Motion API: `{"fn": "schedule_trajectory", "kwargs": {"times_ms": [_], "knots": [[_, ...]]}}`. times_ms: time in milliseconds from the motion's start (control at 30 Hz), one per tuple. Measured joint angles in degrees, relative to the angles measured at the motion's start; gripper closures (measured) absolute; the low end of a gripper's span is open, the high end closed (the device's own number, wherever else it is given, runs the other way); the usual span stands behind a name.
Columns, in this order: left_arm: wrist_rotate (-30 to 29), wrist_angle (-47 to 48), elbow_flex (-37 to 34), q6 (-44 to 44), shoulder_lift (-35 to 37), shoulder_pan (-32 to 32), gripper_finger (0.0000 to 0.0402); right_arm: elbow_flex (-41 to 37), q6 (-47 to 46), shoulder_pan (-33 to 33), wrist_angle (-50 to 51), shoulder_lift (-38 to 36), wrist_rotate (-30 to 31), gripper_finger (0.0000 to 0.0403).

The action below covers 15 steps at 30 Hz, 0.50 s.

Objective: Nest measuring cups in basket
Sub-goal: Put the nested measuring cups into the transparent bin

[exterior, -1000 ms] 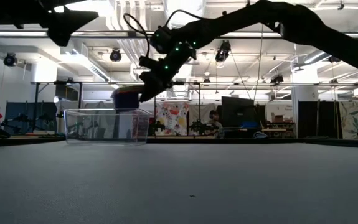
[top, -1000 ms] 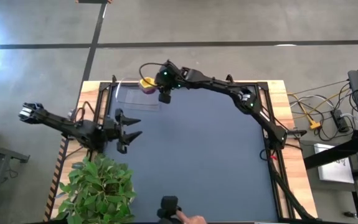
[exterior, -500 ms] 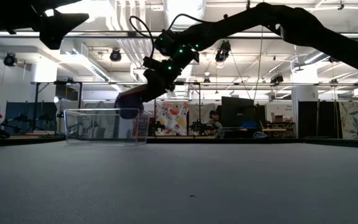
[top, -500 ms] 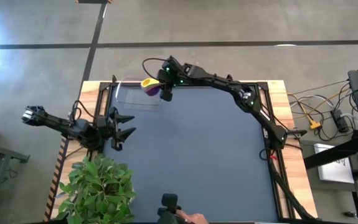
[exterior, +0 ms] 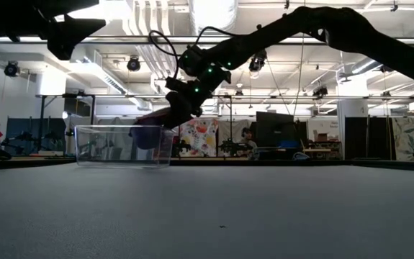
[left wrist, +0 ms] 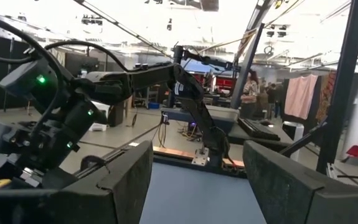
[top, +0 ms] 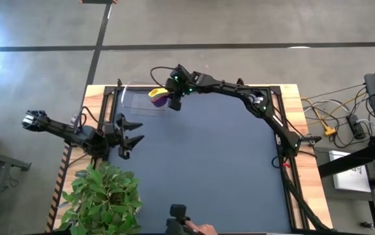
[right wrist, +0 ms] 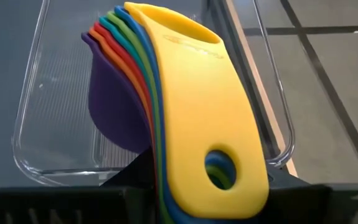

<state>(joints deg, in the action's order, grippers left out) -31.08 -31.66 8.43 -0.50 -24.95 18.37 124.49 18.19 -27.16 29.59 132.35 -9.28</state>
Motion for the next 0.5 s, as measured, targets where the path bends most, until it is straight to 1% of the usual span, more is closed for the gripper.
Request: {"fn": "schedule_trajectory", "kwargs": {"times_ms": [267,500], "knots": [[-0.10,-0.02,0.00,1.26,-1.56,-0.09,0.0169,-0.09,-0.26,0.02,-0.27,0.00,0.07,0.0310],[-1.13,-0.02,0.00,2.26,-2.44,-0.09,0.0169,-0.13,-0.69,0.02,-0.28,0.00,0.14,0.0337]]}}
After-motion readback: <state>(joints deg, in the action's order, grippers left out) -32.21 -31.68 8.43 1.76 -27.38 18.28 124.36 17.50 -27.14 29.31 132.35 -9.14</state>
